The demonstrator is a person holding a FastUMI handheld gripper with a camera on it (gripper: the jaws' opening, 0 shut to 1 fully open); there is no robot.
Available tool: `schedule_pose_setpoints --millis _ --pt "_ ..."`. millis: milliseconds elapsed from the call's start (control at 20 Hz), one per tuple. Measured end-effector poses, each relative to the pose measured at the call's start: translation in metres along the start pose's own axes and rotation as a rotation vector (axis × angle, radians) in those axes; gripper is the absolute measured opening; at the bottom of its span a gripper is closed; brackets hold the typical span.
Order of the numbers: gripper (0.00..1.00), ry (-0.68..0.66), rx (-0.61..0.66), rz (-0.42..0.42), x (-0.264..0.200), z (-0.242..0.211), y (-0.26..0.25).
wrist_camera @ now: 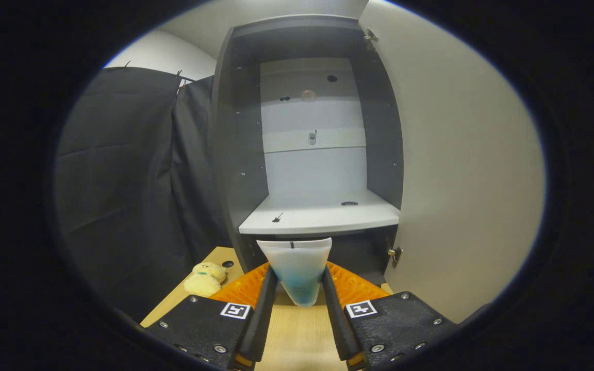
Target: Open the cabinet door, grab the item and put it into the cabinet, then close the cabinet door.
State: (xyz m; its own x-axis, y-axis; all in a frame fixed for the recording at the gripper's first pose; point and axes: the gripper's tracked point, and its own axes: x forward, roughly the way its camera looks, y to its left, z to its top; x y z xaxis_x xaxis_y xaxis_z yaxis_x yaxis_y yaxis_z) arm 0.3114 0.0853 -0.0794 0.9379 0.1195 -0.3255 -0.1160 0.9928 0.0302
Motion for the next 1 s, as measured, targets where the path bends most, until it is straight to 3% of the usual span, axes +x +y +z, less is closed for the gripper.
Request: schedule_pose_setpoints --millis 550,1000 --pt "0.53 -0.037 0.032 -0.003 0.079 0.082 -0.015" --pt "0.53 0.071 0.061 -0.046 0.166 0.080 -0.036"
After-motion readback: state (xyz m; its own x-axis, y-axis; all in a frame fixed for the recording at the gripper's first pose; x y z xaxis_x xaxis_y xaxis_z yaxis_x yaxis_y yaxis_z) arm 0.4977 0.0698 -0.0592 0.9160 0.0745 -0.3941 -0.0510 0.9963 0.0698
